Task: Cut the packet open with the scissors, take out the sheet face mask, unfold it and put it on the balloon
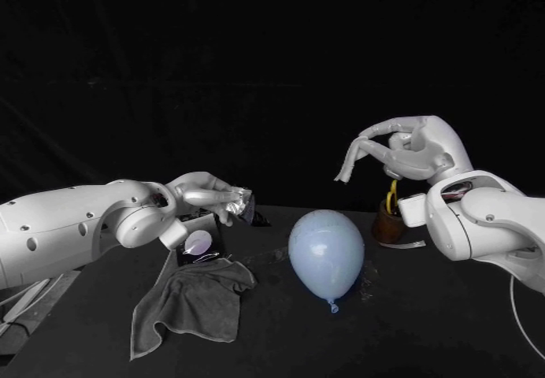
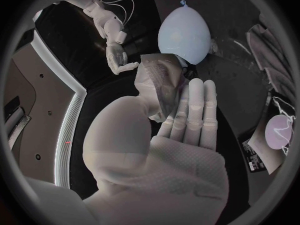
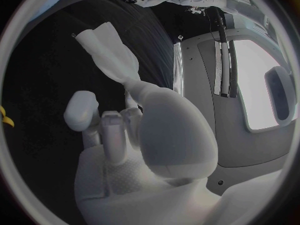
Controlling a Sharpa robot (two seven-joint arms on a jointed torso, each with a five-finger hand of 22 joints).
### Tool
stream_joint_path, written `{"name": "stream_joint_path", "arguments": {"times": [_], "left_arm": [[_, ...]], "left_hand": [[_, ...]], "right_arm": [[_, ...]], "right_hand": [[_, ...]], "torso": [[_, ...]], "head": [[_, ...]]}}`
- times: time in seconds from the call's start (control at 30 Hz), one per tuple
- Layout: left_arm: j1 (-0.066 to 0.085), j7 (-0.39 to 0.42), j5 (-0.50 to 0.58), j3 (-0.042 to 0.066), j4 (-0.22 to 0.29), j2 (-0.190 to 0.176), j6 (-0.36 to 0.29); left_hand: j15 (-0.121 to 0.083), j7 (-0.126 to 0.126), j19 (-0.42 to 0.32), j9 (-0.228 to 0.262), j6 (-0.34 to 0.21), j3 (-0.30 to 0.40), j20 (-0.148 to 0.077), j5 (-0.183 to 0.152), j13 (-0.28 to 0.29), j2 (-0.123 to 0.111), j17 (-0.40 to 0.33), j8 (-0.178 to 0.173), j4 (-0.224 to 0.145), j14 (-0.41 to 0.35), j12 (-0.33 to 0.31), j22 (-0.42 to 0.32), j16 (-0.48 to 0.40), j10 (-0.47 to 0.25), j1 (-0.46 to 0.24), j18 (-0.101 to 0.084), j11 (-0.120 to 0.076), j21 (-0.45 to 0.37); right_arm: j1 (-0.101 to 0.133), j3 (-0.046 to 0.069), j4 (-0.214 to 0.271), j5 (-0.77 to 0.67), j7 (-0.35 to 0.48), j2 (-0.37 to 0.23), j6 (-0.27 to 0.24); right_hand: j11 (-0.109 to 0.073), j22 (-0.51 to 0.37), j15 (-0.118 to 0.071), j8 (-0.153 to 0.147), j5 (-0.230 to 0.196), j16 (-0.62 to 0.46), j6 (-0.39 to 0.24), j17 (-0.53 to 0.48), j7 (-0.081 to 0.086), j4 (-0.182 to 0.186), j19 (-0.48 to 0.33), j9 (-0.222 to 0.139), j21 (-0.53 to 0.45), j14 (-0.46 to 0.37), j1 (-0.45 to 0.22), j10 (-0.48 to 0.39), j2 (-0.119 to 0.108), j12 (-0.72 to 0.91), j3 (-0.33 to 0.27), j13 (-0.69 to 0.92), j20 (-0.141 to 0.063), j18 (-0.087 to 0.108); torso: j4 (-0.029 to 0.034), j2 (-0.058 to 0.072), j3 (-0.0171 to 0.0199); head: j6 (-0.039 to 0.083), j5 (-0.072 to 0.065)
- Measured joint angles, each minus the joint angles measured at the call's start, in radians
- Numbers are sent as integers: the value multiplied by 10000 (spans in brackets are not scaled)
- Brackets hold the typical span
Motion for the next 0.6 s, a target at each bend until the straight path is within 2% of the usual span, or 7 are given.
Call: {"name": "stream_joint_path", "arguments": {"times": [0.1,0.17,0.23,0.33,0.5,0.6], "left_arm": [[-4,-21,8,-144,37,-453,988],[-1,-79,8,-290,22,-681,1669],[-4,-171,6,-402,-9,-831,2275],[-6,-378,-24,-540,-113,-1016,3180],[-20,-674,-245,-855,-416,-1099,4064],[-43,-830,-528,-937,-680,-1114,4382]], "left_hand": [[0,0,0,10,0,-81,0,0,7,23,-61,1,81,71,0,-52,-11,0,39,0,0,-43],[10,59,36,25,-60,-141,-36,0,7,-1,-134,1,233,90,0,-132,-103,-60,151,0,60,-180],[10,71,36,33,-72,-189,-36,0,7,4,-187,2,298,91,0,-197,-107,-56,157,-1,56,-261],[10,117,73,43,-141,-258,0,0,7,-24,-247,3,423,92,0,-280,-164,-110,258,-1,110,-366],[72,142,109,7,-292,-301,36,0,6,-131,-362,-46,466,30,1,-425,-280,-272,419,-4,127,-540],[73,193,109,-60,-414,-303,36,0,6,-212,-421,-149,463,29,1,-487,-319,-353,627,-4,197,-617]], "right_arm": [[-20,-19,-52,27,-7,9,29],[-38,-30,-87,35,-11,17,46],[-61,-44,-127,39,-14,22,58],[-115,-70,-201,44,-23,48,73],[-201,-101,-288,48,-37,103,94],[-259,-116,-316,48,-53,126,113]], "right_hand": [[0,1,0,24,0,22,-18,-5,-12,0,0,-1,0,0,0,0,0,-1,0,3,0,-1],[0,0,0,25,-1,35,-19,-9,-11,0,0,-1,0,0,0,-1,0,-1,0,4,0,-1],[0,0,0,26,-1,35,-21,-8,-10,0,0,-1,0,0,0,0,0,-1,0,5,0,-2],[0,0,0,27,-1,35,-25,-8,-8,0,0,3,0,0,0,0,0,-1,-1,6,0,-2],[0,-3,1,27,-2,35,-50,-7,-14,-26,0,15,0,-1,0,-1,0,-1,26,8,0,-3],[1,-6,1,26,-3,34,-51,-6,-14,-26,0,15,0,0,0,-1,0,-1,26,7,1,-3]], "torso": [[6,-21,6],[8,-42,12],[16,-74,12],[19,-113,12],[25,-151,12],[33,-164,12]], "head": [[-184,167],[-317,263],[-482,380],[-658,522],[-882,740],[-994,841]]}}
